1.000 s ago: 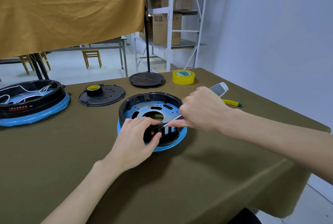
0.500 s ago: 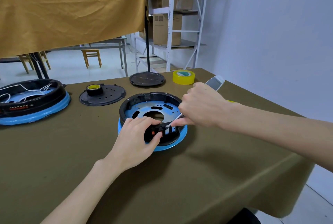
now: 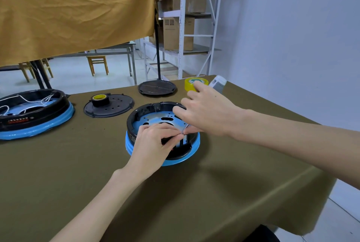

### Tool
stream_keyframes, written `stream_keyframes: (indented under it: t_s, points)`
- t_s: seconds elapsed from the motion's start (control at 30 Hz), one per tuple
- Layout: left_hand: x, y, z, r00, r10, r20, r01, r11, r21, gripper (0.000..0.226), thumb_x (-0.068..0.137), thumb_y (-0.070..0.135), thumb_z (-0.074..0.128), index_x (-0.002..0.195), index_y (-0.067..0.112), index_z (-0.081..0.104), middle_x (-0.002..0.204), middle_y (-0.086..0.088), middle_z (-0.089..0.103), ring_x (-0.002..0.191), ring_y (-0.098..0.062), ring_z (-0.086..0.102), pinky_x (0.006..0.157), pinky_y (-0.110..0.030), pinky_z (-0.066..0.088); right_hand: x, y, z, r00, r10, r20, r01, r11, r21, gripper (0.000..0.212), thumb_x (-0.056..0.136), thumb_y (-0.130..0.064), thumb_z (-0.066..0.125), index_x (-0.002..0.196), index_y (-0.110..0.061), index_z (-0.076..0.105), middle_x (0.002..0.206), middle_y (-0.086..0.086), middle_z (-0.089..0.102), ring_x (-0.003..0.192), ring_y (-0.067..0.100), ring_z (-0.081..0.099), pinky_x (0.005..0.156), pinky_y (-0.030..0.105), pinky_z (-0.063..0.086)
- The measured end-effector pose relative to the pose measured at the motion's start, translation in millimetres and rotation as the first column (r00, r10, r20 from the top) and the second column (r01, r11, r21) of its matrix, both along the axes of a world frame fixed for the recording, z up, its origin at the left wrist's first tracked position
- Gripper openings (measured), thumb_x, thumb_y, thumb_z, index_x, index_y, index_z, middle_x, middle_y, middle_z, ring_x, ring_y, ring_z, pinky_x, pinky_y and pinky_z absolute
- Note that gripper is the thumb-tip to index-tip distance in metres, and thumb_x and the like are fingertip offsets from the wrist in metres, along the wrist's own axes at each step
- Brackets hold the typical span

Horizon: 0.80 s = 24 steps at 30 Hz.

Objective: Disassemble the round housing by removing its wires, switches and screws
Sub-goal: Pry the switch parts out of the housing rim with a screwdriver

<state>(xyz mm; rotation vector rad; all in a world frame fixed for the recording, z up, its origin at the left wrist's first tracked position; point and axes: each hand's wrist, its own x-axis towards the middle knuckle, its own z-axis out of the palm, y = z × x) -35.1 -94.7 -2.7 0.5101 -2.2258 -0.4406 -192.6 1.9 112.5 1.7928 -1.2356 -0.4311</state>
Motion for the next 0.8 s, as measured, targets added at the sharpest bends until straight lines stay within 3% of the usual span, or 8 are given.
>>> stream_keyframes:
  t_s: [0.1, 0.23, 0.3, 0.37, 0.4, 0.5, 0.6, 0.8]
  points:
    - [0, -1, -5, 0.998, 0.038, -0.055, -0.036, 0.999, 0.031, 0.014, 0.091, 0.036, 0.072, 0.099, 0.032, 0.083, 0.1, 0.025, 0.075, 0.101, 0.002, 0.065, 0.098, -0.028, 0.036, -7, 7, 1, 0.997, 0.082, 0.011, -0.078, 0.977, -0.201, 0.048, 0.086, -0.048, 0.074, 0.106, -0.01, 0.053, 0.094, 0.01, 0.061, 0.092, 0.033, 0.057, 0.109, 0.054, 0.029]
    - [1, -1, -7, 0.989, 0.075, -0.13, -0.063, 0.993, 0.096, 0.012, 0.091, 0.033, 0.073, 0.099, 0.031, 0.083, 0.099, 0.025, 0.075, 0.101, 0.002, 0.066, 0.092, -0.013, 0.028, -24, 19, -5, 0.848, 0.007, 0.53, 0.293, 0.826, -0.481, 0.126, 0.063, -0.077, 0.076, 0.155, -0.008, 0.025, 0.151, 0.026, 0.037, 0.141, 0.043, 0.037, 0.119, 0.06, 0.019]
    - [-1, 1, -8, 0.986, 0.084, -0.146, -0.069, 0.992, 0.108, 0.011, 0.091, 0.032, 0.074, 0.098, 0.031, 0.083, 0.098, 0.026, 0.075, 0.103, 0.003, 0.066, 0.092, -0.015, 0.029, -17, 19, -17, 0.367, 0.1, 0.925, 0.392, 0.885, -0.251, 0.127, 0.072, -0.068, 0.079, 0.159, -0.012, 0.006, 0.151, 0.016, 0.043, 0.133, 0.03, 0.052, 0.109, 0.047, 0.045]
    - [-2, 3, -8, 0.986, 0.087, -0.144, -0.072, 0.991, 0.11, 0.011, 0.091, 0.032, 0.075, 0.099, 0.032, 0.083, 0.098, 0.027, 0.075, 0.103, 0.006, 0.065, 0.092, -0.015, 0.03, -6, 10, -26, -0.359, 0.104, 0.927, 0.166, 0.985, -0.046, 0.091, 0.088, -0.046, 0.076, 0.151, -0.009, 0.022, 0.122, 0.007, 0.069, 0.104, 0.013, 0.072, 0.084, 0.028, 0.06]
    - [-3, 3, -8, 0.987, 0.089, -0.133, -0.075, 0.992, 0.105, 0.011, 0.091, 0.033, 0.075, 0.099, 0.033, 0.083, 0.098, 0.028, 0.074, 0.103, 0.006, 0.064, 0.092, -0.016, 0.031, -3, 3, -29, -0.558, 0.105, 0.823, 0.074, 0.994, -0.076, 0.063, 0.095, -0.036, 0.071, 0.139, -0.006, 0.037, 0.104, 0.008, 0.075, 0.091, 0.015, 0.075, 0.077, 0.026, 0.061]
    - [-1, -2, -7, 0.994, 0.06, -0.095, -0.048, 0.992, 0.12, 0.013, 0.09, 0.035, 0.074, 0.1, 0.034, 0.082, 0.097, 0.029, 0.074, 0.1, 0.006, 0.066, 0.101, -0.025, 0.037, 9, -14, -28, -0.842, 0.132, 0.522, 0.004, 0.971, -0.24, 0.013, 0.102, -0.022, 0.063, 0.099, -0.011, 0.056, 0.073, 0.012, 0.065, 0.07, 0.024, 0.068, 0.075, 0.036, 0.06]
    - [8, -8, -5, 1.0, 0.009, -0.028, -0.006, 0.995, 0.099, 0.019, 0.09, 0.042, 0.072, 0.106, 0.036, 0.079, 0.105, 0.032, 0.072, 0.108, 0.007, 0.063, 0.107, -0.034, 0.041, 22, -29, -25, -0.918, 0.089, 0.386, -0.027, 0.958, -0.286, 0.019, 0.102, -0.02, 0.062, 0.092, -0.013, 0.047, 0.063, 0.005, 0.043, 0.056, 0.017, 0.043, 0.055, 0.029, 0.045]
    - [32, -17, -11, 0.986, 0.11, 0.124, -0.105, 0.993, -0.046, 0.037, 0.088, 0.055, 0.067, 0.124, 0.044, 0.067, 0.111, 0.035, 0.061, 0.116, 0.008, 0.049, 0.107, -0.021, 0.018, 33, -46, -27, -0.894, 0.19, 0.406, 0.06, 0.948, -0.313, 0.037, 0.101, -0.033, 0.064, 0.076, -0.02, 0.04, 0.058, 0.001, 0.029, 0.05, 0.014, 0.023, 0.042, 0.024, 0.022]
